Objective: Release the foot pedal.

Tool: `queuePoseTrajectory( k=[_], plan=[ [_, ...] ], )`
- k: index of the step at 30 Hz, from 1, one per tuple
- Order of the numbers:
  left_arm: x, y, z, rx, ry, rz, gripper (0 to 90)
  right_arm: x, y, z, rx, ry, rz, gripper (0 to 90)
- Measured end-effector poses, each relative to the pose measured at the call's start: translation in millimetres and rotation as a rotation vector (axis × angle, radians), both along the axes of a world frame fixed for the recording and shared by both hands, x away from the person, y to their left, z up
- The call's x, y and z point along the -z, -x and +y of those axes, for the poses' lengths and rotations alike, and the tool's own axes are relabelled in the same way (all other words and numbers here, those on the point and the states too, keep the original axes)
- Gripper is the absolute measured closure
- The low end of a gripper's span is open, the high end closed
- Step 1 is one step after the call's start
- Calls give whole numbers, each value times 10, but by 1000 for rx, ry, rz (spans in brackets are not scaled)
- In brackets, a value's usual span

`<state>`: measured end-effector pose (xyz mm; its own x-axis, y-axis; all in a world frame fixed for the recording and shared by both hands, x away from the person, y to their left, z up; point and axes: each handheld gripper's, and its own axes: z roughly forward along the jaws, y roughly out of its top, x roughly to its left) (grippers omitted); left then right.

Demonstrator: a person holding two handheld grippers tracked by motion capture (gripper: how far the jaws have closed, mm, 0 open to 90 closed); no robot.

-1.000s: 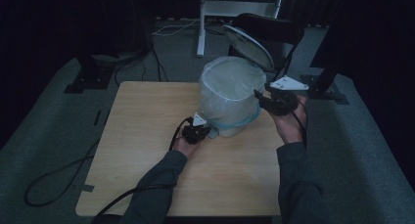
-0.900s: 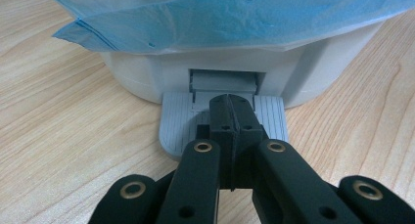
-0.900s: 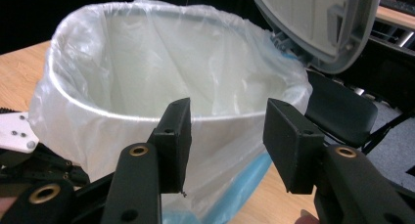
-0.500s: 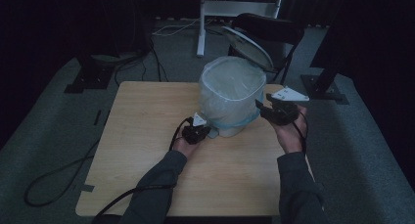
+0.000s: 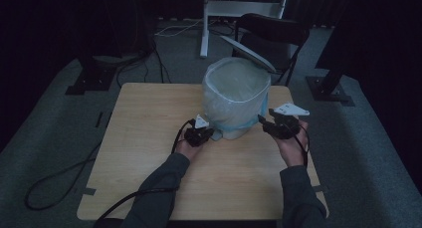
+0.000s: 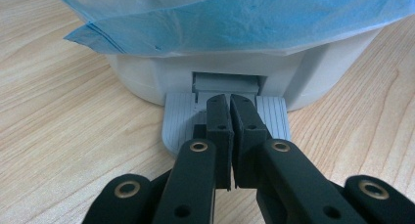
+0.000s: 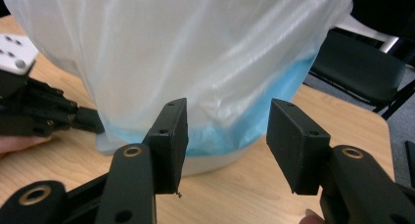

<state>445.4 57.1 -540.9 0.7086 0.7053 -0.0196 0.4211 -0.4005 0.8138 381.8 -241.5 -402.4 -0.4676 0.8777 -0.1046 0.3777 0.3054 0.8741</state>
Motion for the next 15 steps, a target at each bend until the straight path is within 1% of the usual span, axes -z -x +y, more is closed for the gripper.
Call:
queuePoseTrajectory(
  k=[2,4,7,10,12,15],
  plan=[
    [1,11,-12,-3,-6,-10,877,51,5,-15,2,0,8,488],
    [-2,11,-8,-1,-7,-8,876,109,11,-30,3,-1,21,485],
    [1,15,-12,-5,-7,-17,870,194,23,-54,9,5,40,484],
    [0,34,-28,-8,-27,-38,867,262,38,-81,14,8,54,484],
    [0,33,-26,-8,-25,-37,867,282,43,-88,16,8,59,484],
    [0,34,-24,-9,-22,-38,864,354,56,-95,15,17,73,483]
  ],
)
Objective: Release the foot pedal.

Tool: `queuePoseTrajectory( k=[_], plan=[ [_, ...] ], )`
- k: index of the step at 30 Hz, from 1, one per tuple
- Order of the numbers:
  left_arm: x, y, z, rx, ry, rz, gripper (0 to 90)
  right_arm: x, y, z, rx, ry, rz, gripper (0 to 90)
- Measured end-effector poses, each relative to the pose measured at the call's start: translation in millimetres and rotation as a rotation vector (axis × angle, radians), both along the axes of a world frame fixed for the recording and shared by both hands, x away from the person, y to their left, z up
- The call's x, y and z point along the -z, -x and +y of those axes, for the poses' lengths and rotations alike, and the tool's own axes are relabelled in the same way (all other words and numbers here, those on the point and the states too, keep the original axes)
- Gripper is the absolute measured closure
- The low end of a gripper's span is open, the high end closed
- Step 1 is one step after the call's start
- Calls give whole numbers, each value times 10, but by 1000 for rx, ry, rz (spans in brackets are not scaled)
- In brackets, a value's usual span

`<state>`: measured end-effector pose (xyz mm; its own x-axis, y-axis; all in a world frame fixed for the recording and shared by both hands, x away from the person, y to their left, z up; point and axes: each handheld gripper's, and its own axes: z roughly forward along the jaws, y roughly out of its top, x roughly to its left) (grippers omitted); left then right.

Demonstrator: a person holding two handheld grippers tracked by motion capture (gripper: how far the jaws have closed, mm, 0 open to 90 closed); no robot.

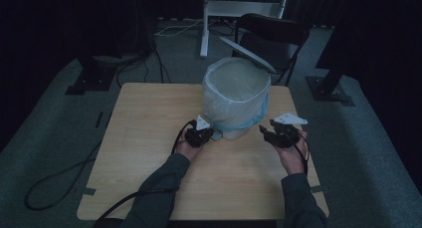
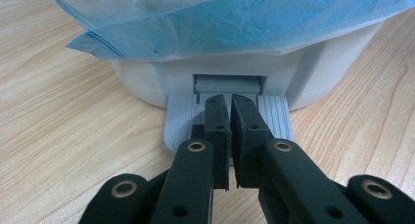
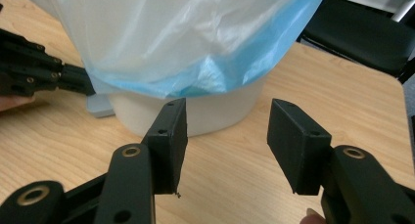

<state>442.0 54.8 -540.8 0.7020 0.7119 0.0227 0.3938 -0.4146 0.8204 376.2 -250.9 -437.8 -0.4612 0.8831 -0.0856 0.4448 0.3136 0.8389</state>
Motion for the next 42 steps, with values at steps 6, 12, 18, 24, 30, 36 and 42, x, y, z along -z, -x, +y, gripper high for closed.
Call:
queuePoseTrajectory(
  k=[6,12,18,24,30,36,42],
  plan=[
    [-2,11,-1,-4,-10,-13,844,100,12,6,-2,3,20,483],
    [-3,14,-3,-7,-11,-17,831,143,19,3,-1,5,31,483],
    [-6,33,-16,2,-19,-32,821,150,26,-7,0,4,33,482],
    [-8,43,-23,2,-21,-40,817,160,29,-10,0,2,35,482],
    [-13,38,-4,0,-3,-29,810,163,30,-16,0,2,35,483],
    [-40,48,45,5,30,-41,807,180,34,-21,2,1,38,482],
    [-64,98,68,-6,36,-73,794,207,28,-36,9,2,45,482]
  ],
)
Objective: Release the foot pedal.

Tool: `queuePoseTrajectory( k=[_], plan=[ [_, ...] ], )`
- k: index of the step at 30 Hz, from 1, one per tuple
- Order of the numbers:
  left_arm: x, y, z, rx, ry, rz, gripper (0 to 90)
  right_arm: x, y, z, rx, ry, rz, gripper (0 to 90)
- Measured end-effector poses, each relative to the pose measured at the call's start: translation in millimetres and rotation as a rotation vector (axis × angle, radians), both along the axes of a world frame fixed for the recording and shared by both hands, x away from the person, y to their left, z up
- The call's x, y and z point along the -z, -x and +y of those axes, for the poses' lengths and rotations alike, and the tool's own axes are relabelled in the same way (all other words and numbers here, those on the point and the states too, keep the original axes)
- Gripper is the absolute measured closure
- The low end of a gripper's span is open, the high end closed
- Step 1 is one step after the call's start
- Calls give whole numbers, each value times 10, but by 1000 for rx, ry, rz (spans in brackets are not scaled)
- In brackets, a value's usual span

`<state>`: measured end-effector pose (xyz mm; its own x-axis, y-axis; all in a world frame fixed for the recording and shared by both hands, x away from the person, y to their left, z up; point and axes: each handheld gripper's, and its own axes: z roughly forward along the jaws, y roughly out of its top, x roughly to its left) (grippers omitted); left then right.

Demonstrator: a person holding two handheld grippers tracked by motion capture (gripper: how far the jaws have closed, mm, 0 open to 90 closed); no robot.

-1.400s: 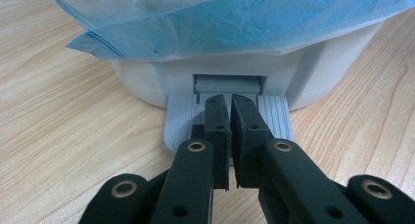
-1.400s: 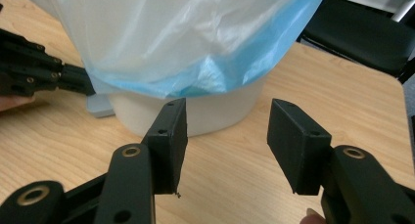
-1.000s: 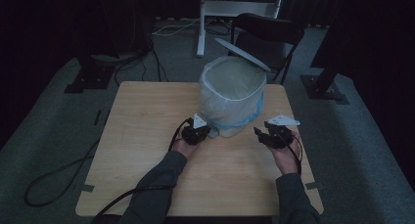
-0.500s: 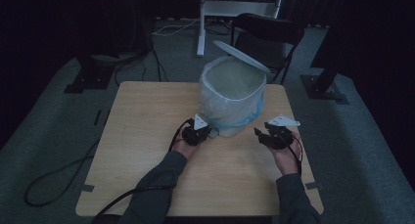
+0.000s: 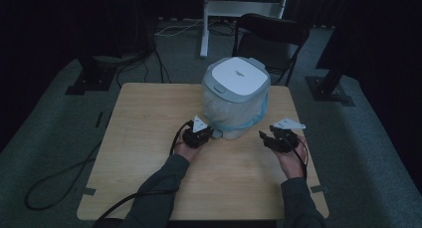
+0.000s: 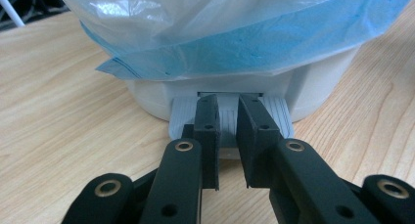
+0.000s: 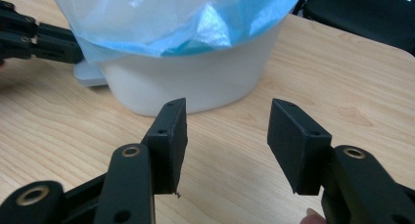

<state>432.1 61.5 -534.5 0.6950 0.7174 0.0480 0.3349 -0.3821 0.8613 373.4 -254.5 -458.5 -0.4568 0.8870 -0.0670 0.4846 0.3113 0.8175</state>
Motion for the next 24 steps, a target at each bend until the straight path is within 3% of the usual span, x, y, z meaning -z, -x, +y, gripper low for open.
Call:
queuePoseTrajectory(
  k=[5,14,24],
  plan=[
    [-8,20,15,-2,0,-10,772,80,-13,-5,9,32,16,472],
    [-12,25,82,-15,22,6,748,351,-39,-72,29,49,88,455],
    [-9,18,88,-15,25,17,743,573,-31,-100,46,57,135,443]
  ],
)
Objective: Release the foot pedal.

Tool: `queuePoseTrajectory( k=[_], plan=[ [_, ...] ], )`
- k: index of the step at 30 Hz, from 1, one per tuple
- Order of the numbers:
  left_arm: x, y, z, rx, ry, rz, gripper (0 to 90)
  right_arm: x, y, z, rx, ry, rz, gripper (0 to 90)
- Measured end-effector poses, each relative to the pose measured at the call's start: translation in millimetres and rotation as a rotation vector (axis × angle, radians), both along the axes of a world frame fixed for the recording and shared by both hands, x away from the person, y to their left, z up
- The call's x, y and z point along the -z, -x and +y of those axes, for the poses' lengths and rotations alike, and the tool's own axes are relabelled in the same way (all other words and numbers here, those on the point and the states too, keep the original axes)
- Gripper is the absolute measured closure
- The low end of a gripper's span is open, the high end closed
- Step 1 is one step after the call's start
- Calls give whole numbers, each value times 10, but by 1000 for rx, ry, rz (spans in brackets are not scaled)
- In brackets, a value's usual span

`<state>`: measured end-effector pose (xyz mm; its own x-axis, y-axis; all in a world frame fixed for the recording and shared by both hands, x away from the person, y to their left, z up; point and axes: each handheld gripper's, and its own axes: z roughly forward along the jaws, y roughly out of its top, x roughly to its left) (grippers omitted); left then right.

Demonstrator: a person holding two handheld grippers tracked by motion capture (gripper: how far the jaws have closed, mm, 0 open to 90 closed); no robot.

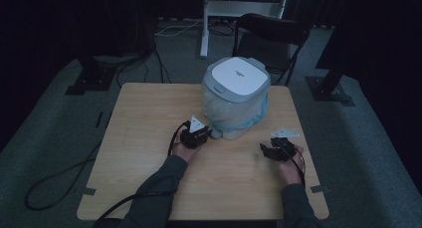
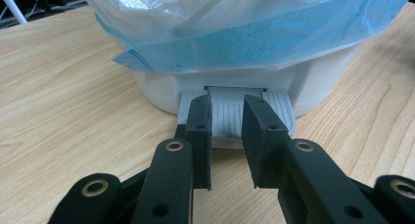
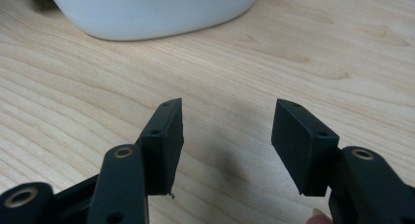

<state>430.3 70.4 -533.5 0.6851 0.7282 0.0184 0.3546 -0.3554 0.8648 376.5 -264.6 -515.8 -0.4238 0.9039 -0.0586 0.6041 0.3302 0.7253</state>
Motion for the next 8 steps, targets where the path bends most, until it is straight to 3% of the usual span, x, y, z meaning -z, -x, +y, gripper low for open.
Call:
queuePoseTrajectory(
  k=[8],
  plan=[
    [-2,0,5,-3,3,-1,740,112,-6,4,17,3,25,403]
  ],
)
